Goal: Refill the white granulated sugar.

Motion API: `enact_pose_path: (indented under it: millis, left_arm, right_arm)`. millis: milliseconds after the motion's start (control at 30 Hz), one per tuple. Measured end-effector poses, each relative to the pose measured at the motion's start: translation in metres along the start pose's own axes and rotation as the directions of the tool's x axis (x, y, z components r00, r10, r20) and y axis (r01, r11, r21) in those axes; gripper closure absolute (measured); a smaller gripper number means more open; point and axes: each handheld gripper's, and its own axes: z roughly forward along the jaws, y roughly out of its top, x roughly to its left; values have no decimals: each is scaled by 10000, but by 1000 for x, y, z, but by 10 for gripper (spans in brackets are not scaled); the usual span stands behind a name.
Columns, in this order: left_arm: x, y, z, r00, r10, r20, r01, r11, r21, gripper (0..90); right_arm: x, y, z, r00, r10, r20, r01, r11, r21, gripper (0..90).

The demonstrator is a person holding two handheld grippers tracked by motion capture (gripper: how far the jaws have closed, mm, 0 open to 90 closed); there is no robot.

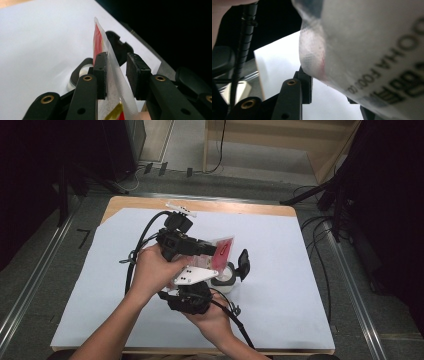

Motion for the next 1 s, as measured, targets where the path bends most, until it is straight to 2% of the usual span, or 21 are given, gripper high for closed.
enact_pose_path:
  millis: [67, 300, 500, 633, 667, 1000]
  left_arm:
    - [0, -1, -1, 10000, 31, -23, -32, 9997, -227, 723]
    - [-4, -1, 2, 9987, 235, -456, -233, 9997, 47, 737]
    - [-7, -1, 4, 9969, 479, -621, -467, 9987, 212, 738]
    - [-6, -1, 6, 9977, 403, -547, -389, 9989, 259, 738]
    - [-6, -1, 6, 9985, 354, -423, -344, 9991, 234, 734]
    - [-7, -1, 6, 9984, 336, -454, -320, 9988, 358, 740]
  right_arm:
    - [-1, 2, 0, 9997, -217, 103, 217, 9998, -4, 641]
    - [-3, 1, 1, 9998, 97, -153, -96, 9999, 55, 641]
    - [-2, -1, 2, 9995, 170, -250, -169, 9999, 36, 650]
    - [-3, -2, 2, 9995, 169, -249, -168, 9999, 24, 650]
    - [-3, -2, 2, 9997, 128, -227, -128, 9999, 15, 650]
    - [-2, -4, 3, 9997, 42, -225, -42, 10000, -20, 653]
